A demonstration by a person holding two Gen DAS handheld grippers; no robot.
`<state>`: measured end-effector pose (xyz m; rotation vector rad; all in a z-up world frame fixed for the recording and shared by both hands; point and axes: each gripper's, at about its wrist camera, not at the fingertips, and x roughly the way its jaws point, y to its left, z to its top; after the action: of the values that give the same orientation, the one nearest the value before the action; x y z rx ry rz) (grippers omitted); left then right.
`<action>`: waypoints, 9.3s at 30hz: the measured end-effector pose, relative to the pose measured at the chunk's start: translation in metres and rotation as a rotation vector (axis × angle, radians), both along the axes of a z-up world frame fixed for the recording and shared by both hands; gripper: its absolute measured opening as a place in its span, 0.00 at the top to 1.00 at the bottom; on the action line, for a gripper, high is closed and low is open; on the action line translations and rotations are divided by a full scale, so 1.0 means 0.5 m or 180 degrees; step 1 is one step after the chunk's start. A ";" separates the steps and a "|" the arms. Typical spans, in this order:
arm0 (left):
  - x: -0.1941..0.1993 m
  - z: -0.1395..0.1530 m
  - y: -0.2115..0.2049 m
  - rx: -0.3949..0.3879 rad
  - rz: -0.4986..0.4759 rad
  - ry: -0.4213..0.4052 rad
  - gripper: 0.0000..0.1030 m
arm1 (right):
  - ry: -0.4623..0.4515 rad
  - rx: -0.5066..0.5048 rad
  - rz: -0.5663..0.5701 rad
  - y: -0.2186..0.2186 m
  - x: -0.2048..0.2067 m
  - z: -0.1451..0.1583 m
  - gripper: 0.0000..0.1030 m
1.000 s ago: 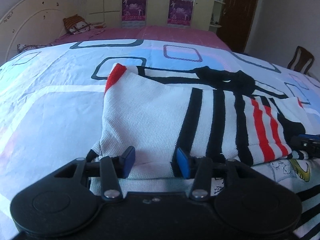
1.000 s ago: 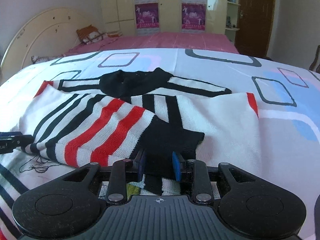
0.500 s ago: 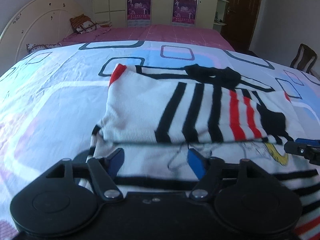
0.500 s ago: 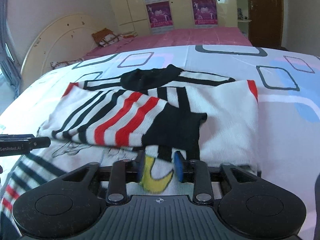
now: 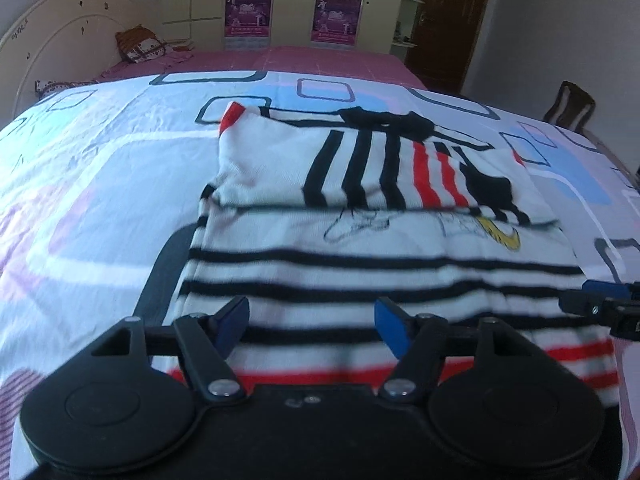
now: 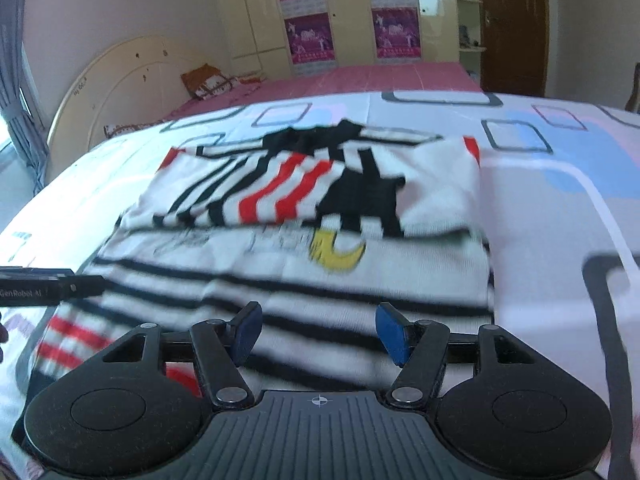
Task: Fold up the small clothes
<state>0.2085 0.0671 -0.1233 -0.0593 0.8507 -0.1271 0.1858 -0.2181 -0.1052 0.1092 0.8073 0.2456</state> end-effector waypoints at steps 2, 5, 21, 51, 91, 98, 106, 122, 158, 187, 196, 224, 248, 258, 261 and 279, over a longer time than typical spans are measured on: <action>-0.026 -0.003 0.017 -0.0007 -0.0017 0.0021 0.34 | 0.0034 -0.0057 -0.0037 0.010 -0.036 -0.004 0.39; -0.061 -0.014 0.046 -0.0020 -0.0010 0.0077 0.36 | 0.0079 -0.0070 -0.0097 0.019 -0.085 -0.008 0.39; -0.196 -0.045 0.149 -0.0309 0.0151 0.0358 0.45 | 0.0243 -0.0284 -0.0499 -0.010 -0.252 -0.016 0.40; -0.240 -0.063 0.133 -0.0983 -0.0189 0.0535 0.91 | 0.0484 0.0243 -0.0616 -0.040 -0.316 -0.033 0.91; 0.149 0.101 0.085 -0.1109 -0.0117 -0.0532 0.93 | -0.0452 0.0623 -0.0594 -0.105 0.090 0.120 0.96; 0.268 0.102 0.066 -0.1005 -0.0004 -0.0645 0.93 | -0.0505 0.0697 -0.0592 -0.131 0.228 0.115 0.96; 0.381 0.072 0.051 -0.0910 0.0152 -0.0535 0.93 | -0.0405 0.0766 -0.0634 -0.146 0.373 0.083 0.96; 0.508 -0.007 0.031 -0.0558 0.0399 -0.0373 0.96 | -0.0044 0.0970 -0.0897 -0.175 0.519 -0.028 0.96; 0.515 -0.053 0.042 -0.0194 -0.0197 -0.0112 0.92 | 0.0155 0.0403 -0.0194 -0.147 0.581 -0.082 0.64; 0.531 -0.058 0.022 0.0278 0.0202 -0.0245 0.53 | -0.0266 0.0113 -0.0490 -0.142 0.540 -0.040 0.63; 0.467 0.019 -0.009 0.0335 0.0079 -0.0502 0.45 | -0.0363 0.0105 -0.0205 -0.080 0.492 -0.009 0.63; 0.296 -0.027 -0.052 0.0233 -0.0078 -0.0404 0.45 | -0.0292 -0.0248 -0.0024 -0.054 0.344 -0.056 0.63; 0.204 -0.018 0.013 -0.0221 0.0398 0.0144 0.37 | -0.0287 -0.0170 0.0077 -0.025 0.243 -0.032 0.63; 0.146 -0.046 0.100 -0.1025 0.0896 0.0548 0.26 | -0.0288 0.0124 0.0234 0.087 0.266 -0.007 0.63; 0.145 -0.065 0.121 -0.1308 0.0975 0.0491 0.27 | -0.0273 0.0064 0.0278 0.117 0.275 -0.011 0.63; 0.267 -0.137 0.151 -0.2192 0.1310 -0.0028 0.65 | -0.0169 -0.0417 0.0132 0.206 0.364 -0.096 0.63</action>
<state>0.3418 0.1423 -0.1920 -0.8734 0.7381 -0.0276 0.3676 -0.1150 -0.1533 -0.0370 0.7713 0.2331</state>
